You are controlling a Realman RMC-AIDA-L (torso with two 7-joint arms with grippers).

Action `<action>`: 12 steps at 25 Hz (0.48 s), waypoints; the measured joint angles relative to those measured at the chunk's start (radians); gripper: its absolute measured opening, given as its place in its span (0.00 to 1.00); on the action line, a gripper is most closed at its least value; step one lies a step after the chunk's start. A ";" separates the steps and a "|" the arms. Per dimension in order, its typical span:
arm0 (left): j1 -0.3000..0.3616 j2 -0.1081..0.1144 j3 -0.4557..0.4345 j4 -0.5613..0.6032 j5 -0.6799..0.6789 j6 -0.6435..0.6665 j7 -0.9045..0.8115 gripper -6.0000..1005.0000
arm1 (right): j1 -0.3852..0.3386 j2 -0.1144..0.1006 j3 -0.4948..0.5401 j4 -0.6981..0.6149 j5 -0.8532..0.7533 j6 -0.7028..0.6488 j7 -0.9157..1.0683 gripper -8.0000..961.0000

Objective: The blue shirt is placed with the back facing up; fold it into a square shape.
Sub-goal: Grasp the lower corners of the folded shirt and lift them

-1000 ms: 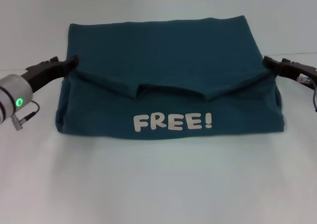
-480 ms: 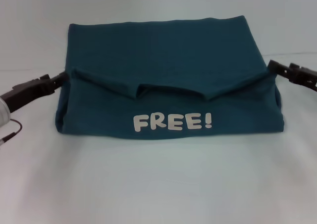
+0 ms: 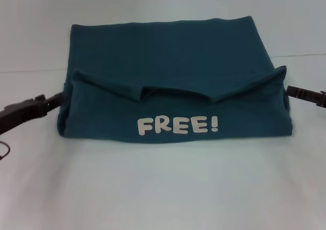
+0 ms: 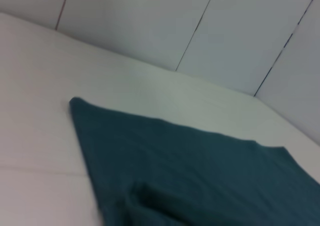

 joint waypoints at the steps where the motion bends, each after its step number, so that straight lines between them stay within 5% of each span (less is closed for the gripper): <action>1: 0.005 0.000 0.003 0.011 0.024 0.006 -0.014 0.63 | -0.003 -0.008 0.002 -0.002 -0.007 -0.018 0.020 0.88; 12: 0.002 -0.002 0.028 0.026 0.177 -0.003 -0.029 0.63 | 0.001 -0.037 0.010 -0.012 -0.020 -0.050 0.113 0.88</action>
